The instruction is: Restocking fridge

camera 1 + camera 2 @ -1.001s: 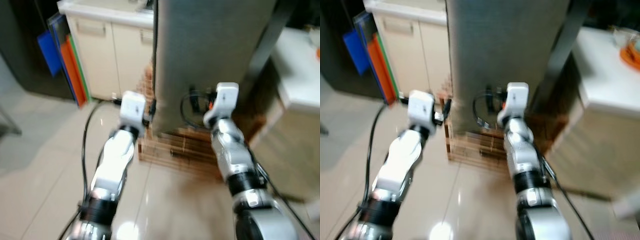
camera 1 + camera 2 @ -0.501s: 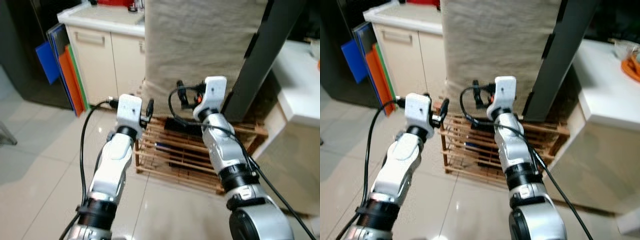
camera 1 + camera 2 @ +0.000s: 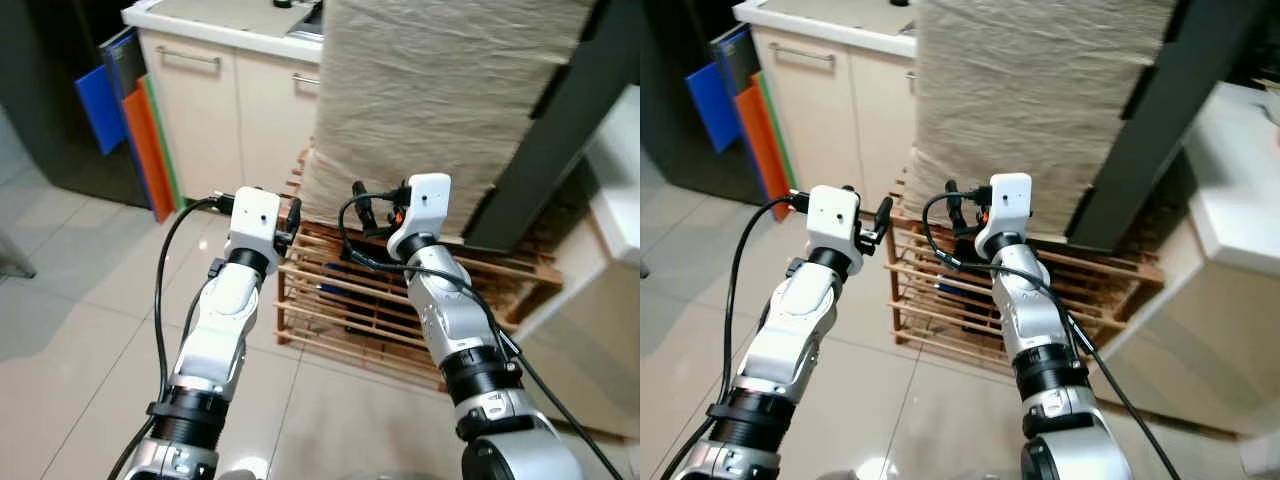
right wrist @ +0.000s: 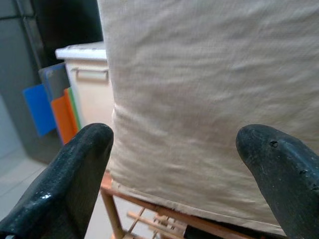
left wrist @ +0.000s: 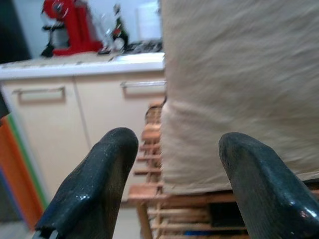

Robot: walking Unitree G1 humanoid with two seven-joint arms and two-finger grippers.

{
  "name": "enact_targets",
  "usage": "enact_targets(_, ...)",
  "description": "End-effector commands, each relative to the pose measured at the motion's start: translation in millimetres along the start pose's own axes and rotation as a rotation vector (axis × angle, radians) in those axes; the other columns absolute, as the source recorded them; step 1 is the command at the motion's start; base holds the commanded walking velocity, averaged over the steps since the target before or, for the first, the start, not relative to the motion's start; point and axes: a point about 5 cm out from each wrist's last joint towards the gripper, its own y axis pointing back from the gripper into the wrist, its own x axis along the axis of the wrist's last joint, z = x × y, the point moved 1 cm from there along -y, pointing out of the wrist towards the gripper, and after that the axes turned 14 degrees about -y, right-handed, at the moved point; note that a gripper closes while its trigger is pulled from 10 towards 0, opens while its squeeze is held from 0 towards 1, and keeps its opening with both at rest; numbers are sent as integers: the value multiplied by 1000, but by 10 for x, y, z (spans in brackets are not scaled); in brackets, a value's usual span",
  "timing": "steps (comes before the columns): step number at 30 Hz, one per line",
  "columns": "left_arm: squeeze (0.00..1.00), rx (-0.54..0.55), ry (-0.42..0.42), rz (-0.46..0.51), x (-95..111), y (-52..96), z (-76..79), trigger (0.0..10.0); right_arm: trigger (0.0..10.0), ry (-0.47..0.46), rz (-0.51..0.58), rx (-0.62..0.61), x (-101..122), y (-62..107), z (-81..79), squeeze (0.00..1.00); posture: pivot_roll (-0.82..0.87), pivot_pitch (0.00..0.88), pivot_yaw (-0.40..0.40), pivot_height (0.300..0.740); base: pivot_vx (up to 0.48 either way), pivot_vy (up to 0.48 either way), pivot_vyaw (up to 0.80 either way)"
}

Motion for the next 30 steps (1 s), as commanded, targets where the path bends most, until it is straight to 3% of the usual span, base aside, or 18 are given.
enact_targets(1,0,-5,0,10,14,-29,-28,10000,10000,-7,25,15,66,-15,-51,0,47,0,-47,740,0,480,-675)
enact_targets(7,0,-2,4,7,10,-32,-38,10000,10000,14,24,7,51,-1,-31,0,49,0,-45,740,0,480,-448)
enact_targets(13,0,5,-9,21,11,-18,-61,10000,10000,18,23,8,69,-10,-64,0,50,0,-49,740,0,0,0)
enact_targets(20,0,6,-21,24,16,-19,-51,10000,10000,26,20,20,67,-12,-83,0,49,0,-55,740,396,269,0)
enact_targets(30,0,-6,-42,21,17,-39,-38,10000,10000,24,19,21,70,-20,-99,0,45,0,-54,740,437,0,0)
